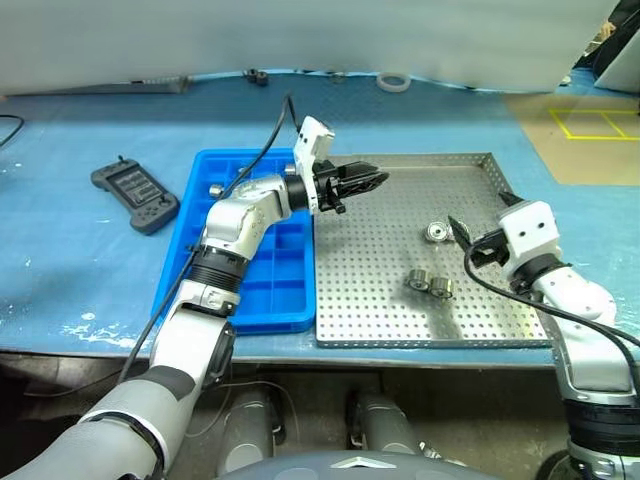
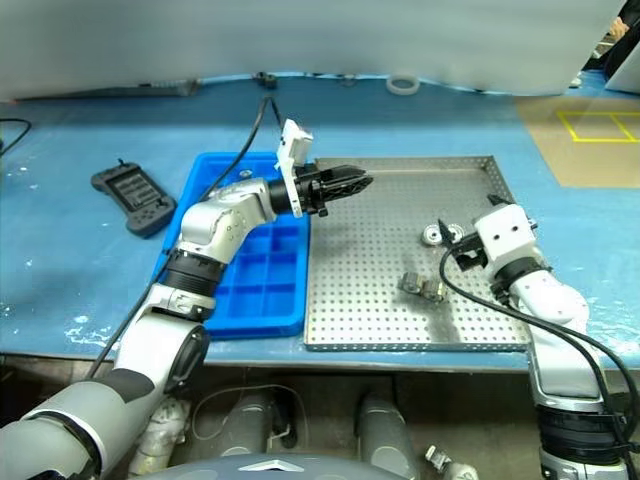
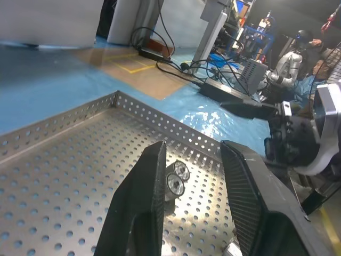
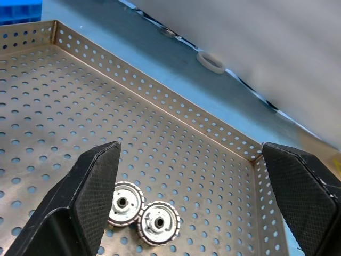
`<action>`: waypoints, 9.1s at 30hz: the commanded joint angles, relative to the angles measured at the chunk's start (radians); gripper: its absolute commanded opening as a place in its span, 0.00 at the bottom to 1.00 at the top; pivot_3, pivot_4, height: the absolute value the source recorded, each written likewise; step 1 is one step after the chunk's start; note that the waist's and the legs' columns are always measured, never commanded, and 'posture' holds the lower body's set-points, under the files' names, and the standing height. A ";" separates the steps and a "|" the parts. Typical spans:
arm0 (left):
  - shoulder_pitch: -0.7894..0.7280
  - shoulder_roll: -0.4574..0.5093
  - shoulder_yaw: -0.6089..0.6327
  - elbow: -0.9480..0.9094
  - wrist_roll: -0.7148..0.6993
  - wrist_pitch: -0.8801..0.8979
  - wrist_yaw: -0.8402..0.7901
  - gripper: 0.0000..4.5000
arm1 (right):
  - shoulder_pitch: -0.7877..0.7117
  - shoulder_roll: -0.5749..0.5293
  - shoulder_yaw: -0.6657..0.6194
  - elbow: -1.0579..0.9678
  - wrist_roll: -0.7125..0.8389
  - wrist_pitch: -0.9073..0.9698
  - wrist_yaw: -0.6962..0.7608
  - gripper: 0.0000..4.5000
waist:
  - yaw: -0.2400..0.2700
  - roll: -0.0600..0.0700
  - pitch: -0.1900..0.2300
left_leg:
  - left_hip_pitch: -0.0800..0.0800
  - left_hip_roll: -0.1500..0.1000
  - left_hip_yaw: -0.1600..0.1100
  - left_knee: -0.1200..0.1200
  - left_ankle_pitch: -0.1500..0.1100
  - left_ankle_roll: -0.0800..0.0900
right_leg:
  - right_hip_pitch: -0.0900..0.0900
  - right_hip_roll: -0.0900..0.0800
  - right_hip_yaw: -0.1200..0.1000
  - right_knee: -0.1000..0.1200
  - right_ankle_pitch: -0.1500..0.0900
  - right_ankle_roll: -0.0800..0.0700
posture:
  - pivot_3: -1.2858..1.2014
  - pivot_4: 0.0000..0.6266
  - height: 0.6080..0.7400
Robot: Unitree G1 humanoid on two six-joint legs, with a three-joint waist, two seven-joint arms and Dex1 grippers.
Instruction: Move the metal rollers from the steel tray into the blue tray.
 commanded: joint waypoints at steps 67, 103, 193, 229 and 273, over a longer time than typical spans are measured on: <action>-0.200 -0.343 -0.226 0.851 0.494 -0.704 -0.077 0.67 | 0.330 0.024 -0.113 -0.435 0.051 0.225 -0.075 1.00 | -0.118 0.009 -0.004 | -0.005 -0.006 0.000 0.006 -0.006 0.011 | 0.005 -0.006 -0.001 -0.008 0.000 0.006 | 0.29 0.24 1.00; -0.060 -0.110 -0.065 0.366 0.309 -0.435 -0.160 0.49 | 0.013 -0.101 0.004 -0.183 0.094 0.119 0.122 1.00 | -0.002 0.009 -0.004 | -0.009 -0.006 0.000 0.008 -0.007 0.013 | 0.003 -0.009 -0.002 -0.005 0.000 0.005 | 0.39 0.24 1.00; -0.224 -0.281 -0.055 0.750 0.241 -0.547 -0.009 0.32 | 0.108 -0.048 -0.017 -0.271 0.043 0.176 -0.001 1.00 | -0.185 0.011 -0.006 | -0.010 -0.008 -0.001 0.008 -0.009 0.016 | 0.005 -0.008 -0.003 -0.013 0.000 0.006 | 0.34 0.24 1.00; -0.018 0.107 -0.100 0.119 0.085 -0.032 -0.477 0.32 | -0.258 -0.115 0.385 -0.021 -0.063 -0.136 0.318 1.00 | 0.018 0.009 -0.004 | -0.008 -0.008 0.001 0.008 -0.005 0.012 | -0.001 -0.012 -0.003 0.004 0.000 0.005 | 0.42 0.24 1.00; -0.179 0.285 0.030 0.408 0.134 -0.240 -0.348 0.32 | -0.182 -0.095 0.384 0.080 -0.240 -0.270 0.186 0.40 | -0.014 0.007 -0.004 | -0.008 -0.006 0.001 0.009 -0.003 0.010 | -0.004 -0.009 -0.001 0.009 0.000 0.005 | 0.42 0.24 1.00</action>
